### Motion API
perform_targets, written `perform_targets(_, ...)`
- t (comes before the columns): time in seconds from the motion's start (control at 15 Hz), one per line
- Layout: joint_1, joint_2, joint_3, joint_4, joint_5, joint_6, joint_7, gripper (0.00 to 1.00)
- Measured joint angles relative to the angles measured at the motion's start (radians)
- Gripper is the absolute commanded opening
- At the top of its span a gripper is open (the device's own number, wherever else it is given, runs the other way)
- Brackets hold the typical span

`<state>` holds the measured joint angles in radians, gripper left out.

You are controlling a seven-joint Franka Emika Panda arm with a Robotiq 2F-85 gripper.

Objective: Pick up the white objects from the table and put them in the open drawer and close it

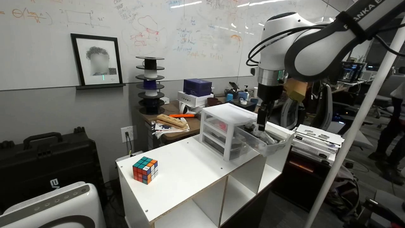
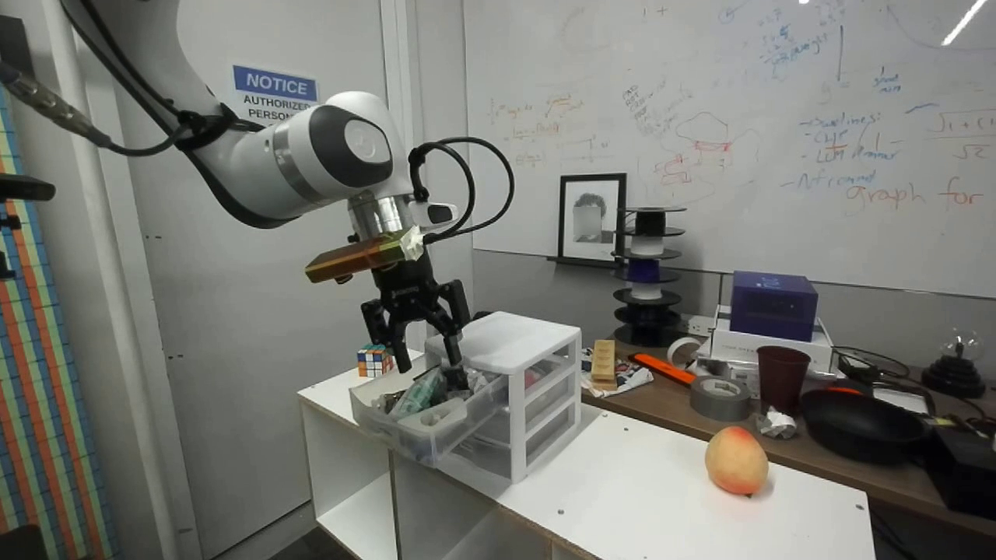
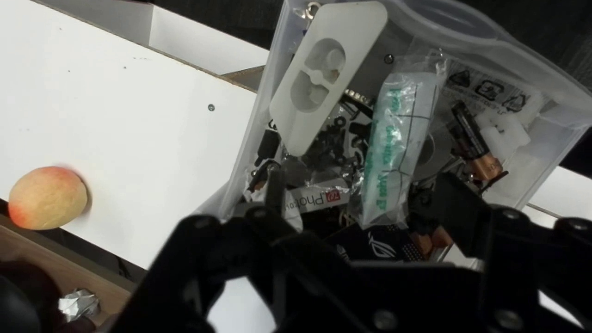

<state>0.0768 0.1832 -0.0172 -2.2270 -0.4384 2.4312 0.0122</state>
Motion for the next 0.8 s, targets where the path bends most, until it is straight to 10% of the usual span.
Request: perform_targets(0.8,0.002,-0.074,0.054,-0.067,0.001,-0.081,0.13,1.0)
